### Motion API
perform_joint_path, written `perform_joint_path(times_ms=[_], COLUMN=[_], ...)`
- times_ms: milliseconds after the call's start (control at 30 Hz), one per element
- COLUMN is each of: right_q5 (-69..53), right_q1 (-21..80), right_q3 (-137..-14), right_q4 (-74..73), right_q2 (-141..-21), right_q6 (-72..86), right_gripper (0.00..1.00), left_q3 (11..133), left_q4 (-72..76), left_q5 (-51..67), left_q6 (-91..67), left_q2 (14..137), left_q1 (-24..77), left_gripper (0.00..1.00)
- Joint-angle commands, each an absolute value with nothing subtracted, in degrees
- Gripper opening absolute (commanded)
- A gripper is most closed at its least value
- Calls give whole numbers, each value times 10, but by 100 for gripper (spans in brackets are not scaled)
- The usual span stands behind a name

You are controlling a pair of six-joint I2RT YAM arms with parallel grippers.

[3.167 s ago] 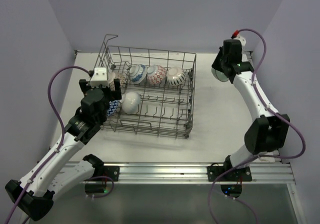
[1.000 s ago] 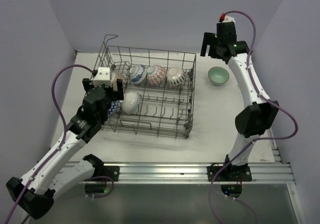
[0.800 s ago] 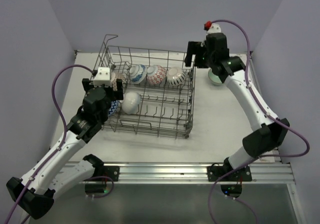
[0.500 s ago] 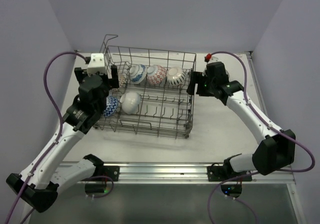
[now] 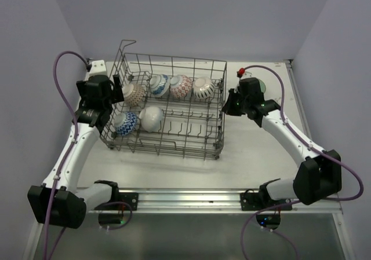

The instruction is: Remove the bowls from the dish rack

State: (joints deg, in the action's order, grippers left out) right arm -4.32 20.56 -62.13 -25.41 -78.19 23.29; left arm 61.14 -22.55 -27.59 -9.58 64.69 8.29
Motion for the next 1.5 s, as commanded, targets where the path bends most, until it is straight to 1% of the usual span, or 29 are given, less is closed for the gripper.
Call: perform_joint_path(times_ms=[0,100,200,233,267,300,333,400,433,633,900,967,1033,1100,1133,1200,1233,1300,1467], right_q5=[-78,-84,-90,-92,-93,-94,-95,-94,-95,-96,-102,-102,-96,-78,-50,-23,-9,-7,-6], right_q1=[210,210,209,209,209,209,209,210,209,209,210,209,210,210,209,210,209,210,210], right_q3=[-604,-608,-618,-623,-626,-628,-628,-632,-635,-668,-678,-695,-715,-715,-718,-727,-738,-746,-788], right_q4=[-206,-199,-194,-194,-192,-192,-190,-185,-183,-190,-172,-194,-224,-237,-246,-257,-262,-263,-272], right_q2=[-801,-817,-841,-849,-853,-856,-857,-861,-864,-886,-895,-899,-886,-864,-839,-817,-809,-787,-785], right_q6=[218,219,221,220,220,222,221,222,223,227,242,238,234,234,236,236,238,247,253], right_gripper=[0,0,0,0,0,0,0,0,0,0,0,40,69,77,83,89,94,98,99], left_q3=[602,593,579,577,575,576,577,591,599,657,740,751,761,748,741,726,714,714,699], left_q4=[-222,-211,-184,-179,-173,-165,-163,-163,-164,-139,-126,-127,-134,-123,-118,-97,-92,-90,-74], left_q5=[-238,-209,-186,-184,-181,-177,-174,-175,-176,-172,-183,-181,-175,-172,-171,-158,-158,-156,-126], left_q6=[-116,-115,-116,-117,-118,-118,-119,-120,-120,-113,-107,-113,-115,-119,-123,-123,-122,-120,-99], left_q2=[645,656,664,670,674,680,694,711,727,785,878,899,908,902,892,882,874,871,857], left_q1=[60,44,39,38,36,36,35,35,34,34,34,34,34,34,34,34,34,34,33], left_gripper=[100,100,75,50,40,33,20,10,0,0,0,0,0,0,0,0,0,0,0])
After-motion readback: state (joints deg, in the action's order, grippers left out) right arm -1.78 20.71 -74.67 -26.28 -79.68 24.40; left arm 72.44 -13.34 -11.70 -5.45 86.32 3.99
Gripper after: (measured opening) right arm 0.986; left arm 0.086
